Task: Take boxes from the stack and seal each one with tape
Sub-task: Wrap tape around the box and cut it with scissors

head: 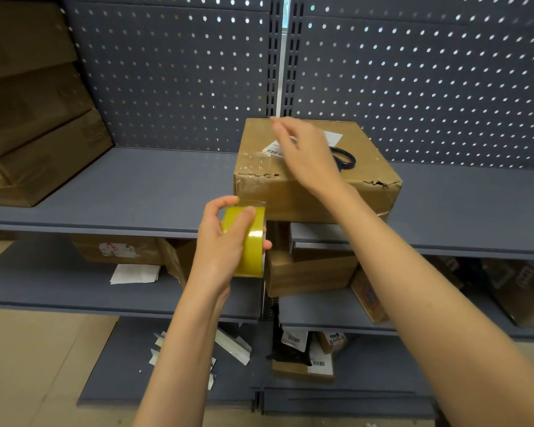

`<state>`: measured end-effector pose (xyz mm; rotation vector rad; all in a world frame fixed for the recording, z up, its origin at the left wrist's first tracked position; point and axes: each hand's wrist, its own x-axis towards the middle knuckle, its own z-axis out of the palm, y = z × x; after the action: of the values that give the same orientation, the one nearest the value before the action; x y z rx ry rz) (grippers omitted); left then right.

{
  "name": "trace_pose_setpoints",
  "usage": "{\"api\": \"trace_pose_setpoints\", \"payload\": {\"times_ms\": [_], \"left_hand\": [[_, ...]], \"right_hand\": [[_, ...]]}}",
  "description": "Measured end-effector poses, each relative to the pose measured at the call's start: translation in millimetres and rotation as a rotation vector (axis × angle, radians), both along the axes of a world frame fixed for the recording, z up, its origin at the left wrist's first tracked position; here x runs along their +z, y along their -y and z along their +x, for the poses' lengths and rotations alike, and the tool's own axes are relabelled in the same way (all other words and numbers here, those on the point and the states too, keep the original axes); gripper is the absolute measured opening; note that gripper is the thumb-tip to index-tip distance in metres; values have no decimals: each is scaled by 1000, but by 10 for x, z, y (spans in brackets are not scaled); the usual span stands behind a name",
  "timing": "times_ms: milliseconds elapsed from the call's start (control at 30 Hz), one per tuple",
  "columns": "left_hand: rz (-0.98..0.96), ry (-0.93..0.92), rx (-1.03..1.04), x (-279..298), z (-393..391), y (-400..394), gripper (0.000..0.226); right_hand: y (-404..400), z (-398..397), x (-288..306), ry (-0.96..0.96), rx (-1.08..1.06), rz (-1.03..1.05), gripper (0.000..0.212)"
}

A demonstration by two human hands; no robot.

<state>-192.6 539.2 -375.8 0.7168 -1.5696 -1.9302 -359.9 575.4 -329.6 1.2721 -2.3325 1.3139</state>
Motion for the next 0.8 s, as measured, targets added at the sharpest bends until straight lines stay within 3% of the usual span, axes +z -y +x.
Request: {"api": "trace_pose_setpoints", "payload": {"times_ms": [100, 200, 600, 700, 800], "left_hand": [[4, 8, 0, 2, 4, -1, 26], [-2, 20, 1, 0, 3, -7, 27], [-9, 43, 29, -2, -14, -37, 31], [-2, 41, 31, -9, -6, -36, 32], [-4, 41, 30, -18, 3, -39, 34]], "right_hand": [[-233, -234, 26, -136, -265, 156, 29], [-401, -349, -2, -129, -354, 298, 31], [-513, -179, 116, -151, -346, 536, 25], [-557, -124, 95, -161, -362, 522, 16], [-637, -77, 121, -86, -302, 417, 22]]}}
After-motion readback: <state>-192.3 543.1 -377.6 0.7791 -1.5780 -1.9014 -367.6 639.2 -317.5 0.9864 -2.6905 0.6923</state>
